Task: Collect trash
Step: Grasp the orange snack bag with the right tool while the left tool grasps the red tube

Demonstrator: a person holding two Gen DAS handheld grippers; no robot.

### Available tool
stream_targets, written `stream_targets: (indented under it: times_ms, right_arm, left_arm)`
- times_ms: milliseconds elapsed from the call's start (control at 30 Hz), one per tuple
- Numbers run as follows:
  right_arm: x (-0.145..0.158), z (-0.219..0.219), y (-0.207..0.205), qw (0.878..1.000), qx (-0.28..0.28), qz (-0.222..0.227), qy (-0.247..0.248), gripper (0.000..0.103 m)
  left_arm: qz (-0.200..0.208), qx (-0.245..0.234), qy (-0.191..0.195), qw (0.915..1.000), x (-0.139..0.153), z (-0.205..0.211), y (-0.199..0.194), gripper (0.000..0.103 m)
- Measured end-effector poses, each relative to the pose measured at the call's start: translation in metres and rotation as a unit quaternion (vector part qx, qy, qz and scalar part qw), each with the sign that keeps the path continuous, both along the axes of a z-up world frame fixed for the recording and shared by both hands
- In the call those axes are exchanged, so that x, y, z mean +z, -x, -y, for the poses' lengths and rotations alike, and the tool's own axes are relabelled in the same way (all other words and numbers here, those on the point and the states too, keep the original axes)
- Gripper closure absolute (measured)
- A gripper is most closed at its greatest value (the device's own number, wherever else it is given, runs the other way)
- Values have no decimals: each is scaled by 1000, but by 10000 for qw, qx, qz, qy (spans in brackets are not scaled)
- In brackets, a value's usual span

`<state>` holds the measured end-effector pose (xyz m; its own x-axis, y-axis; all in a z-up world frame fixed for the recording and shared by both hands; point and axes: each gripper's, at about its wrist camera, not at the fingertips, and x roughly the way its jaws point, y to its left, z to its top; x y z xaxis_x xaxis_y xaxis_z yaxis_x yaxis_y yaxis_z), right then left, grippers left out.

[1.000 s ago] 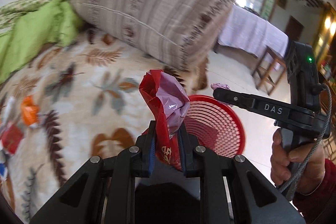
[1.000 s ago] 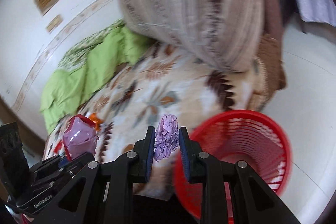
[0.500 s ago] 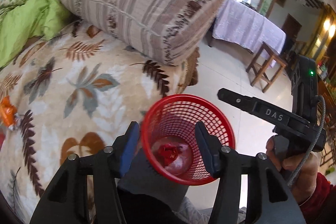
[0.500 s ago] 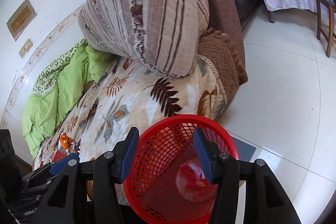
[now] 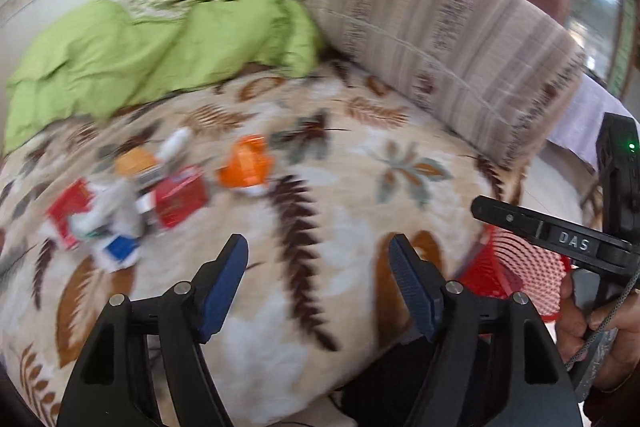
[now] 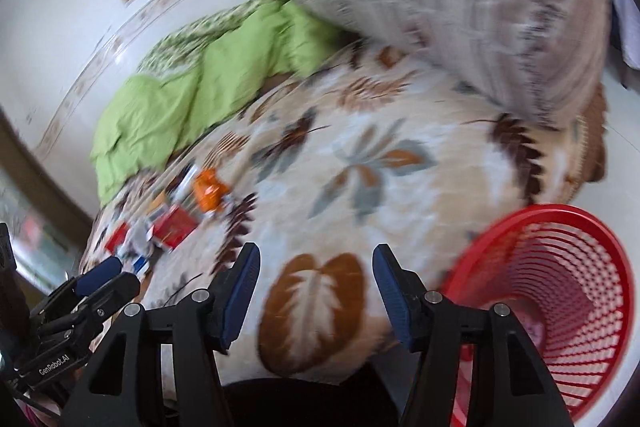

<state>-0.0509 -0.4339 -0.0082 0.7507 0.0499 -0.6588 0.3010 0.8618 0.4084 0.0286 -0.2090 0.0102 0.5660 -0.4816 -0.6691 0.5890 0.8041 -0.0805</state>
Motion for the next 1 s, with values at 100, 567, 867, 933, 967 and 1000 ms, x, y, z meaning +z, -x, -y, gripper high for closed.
stream_targets:
  times_ms: [100, 567, 867, 933, 967, 1000]
  right_arm:
    - [-3, -31, -28, 9992, 394, -68, 84, 41]
    - [-13, -110, -171, 9953, 559, -385, 686, 28]
    - [-63, -102, -239, 9938, 191, -990, 459, 32]
    - [-66, -102, -242, 9939, 301, -999, 357, 54]
    - [-65, -104, -242, 9939, 321, -964, 431, 55]
    - [-62, -106, -241, 9936, 362, -910, 554, 60]
  left_arm:
    - [-19, 613, 10, 9981, -10, -40, -23, 31]
    - [10, 2585, 577, 9643, -27, -169, -99, 31]
    - [-65, 3074, 631, 9495, -33, -202, -145, 25]
    - [-257, 3083, 667, 9486, -40, -206, -160, 25]
    - [-361, 3096, 692, 9477, -45, -207, -168, 25]
    - [-448, 3064, 738, 9480, -48, -208, -174, 25]
